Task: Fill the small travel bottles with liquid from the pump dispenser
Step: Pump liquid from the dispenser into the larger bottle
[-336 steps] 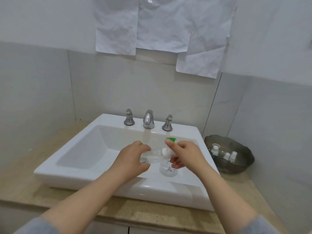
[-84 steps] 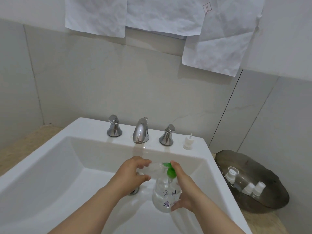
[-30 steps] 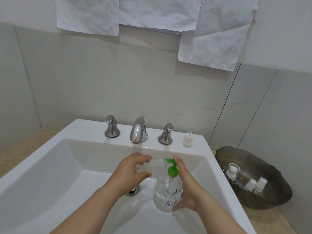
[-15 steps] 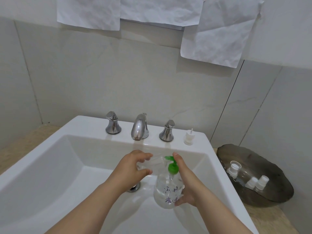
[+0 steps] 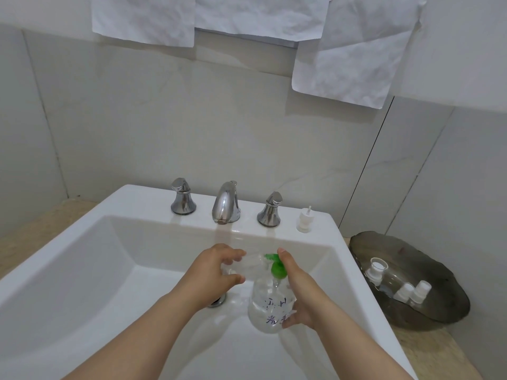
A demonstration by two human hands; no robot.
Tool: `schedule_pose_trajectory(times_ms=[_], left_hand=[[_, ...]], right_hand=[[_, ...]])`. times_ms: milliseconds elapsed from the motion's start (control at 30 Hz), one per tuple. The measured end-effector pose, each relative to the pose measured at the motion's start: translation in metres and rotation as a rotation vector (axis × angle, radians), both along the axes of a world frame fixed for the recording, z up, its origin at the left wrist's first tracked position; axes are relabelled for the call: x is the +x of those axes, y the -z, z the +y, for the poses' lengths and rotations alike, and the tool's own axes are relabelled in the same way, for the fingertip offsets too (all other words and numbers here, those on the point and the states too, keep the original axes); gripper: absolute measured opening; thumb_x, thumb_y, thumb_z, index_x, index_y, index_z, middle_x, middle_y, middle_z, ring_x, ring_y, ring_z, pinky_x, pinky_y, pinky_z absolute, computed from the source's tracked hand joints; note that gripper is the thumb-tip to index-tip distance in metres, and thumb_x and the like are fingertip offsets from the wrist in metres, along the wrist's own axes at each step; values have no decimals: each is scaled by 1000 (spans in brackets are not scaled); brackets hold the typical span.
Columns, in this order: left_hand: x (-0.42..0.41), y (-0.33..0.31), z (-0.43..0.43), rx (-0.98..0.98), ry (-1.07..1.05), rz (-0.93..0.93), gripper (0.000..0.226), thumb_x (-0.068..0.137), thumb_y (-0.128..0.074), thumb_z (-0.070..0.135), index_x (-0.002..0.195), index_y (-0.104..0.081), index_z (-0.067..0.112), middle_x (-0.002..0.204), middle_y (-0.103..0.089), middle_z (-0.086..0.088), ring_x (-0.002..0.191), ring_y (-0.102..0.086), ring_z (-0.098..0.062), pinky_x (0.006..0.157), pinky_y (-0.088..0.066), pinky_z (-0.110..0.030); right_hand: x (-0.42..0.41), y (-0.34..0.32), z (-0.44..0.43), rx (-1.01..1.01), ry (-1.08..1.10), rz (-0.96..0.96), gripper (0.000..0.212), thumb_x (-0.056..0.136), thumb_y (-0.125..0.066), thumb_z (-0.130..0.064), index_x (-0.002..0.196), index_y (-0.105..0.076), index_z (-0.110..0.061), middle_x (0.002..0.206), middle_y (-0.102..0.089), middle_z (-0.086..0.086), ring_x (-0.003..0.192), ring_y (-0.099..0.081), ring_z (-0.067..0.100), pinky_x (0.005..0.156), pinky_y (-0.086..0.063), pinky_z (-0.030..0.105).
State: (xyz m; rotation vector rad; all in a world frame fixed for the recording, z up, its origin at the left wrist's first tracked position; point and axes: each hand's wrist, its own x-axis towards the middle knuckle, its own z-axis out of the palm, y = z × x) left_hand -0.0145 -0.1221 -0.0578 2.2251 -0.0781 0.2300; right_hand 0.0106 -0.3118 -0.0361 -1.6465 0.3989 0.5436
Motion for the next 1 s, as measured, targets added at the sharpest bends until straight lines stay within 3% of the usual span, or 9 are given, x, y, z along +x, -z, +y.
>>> schedule_pose_trajectory(times_ms=[233,433,600,867,1000], left_hand=[[0,-4,0,-52,19,-45,43,76,-75,19,115,-63,35,106,-58,18,101,-55,1,83,-43,-16],[-1,-7,0,-65,16,-94,43,76,-75,18,113,-63,36,105,-58,17,100,-55,0,79,-39,-9],[0,-7,0,-52,17,-94,44,76,-75,17,115,-63,33,106,-58,17,100,-54,1,81,-41,-12],[-1,-5,0,-19,12,-90,44,78,-74,19,118,-61,33,108,-57,16,101,-54,1,79,-39,-8],[-1,-3,-1,-3,14,-64,45,78,-74,19,120,-61,32,109,-57,14,103,-54,-1,86,-43,-16]], right_hand=[[3,8,-4,18,-25,36,74,74,-45,-83,131,-49,-35,132,-50,4,111,-53,37,96,-44,60],[6,6,-4,58,-42,59,62,77,-42,-82,123,-53,-40,132,-51,4,113,-53,39,99,-39,64],[6,6,-3,45,-41,50,63,76,-44,-82,122,-54,-39,129,-54,4,105,-58,36,96,-43,62],[5,5,-2,35,-33,14,66,76,-47,-80,124,-53,-35,130,-51,1,112,-53,39,97,-40,65],[6,5,0,-7,-14,4,68,81,-45,-76,132,-47,-30,133,-46,5,119,-47,42,95,-42,64]])
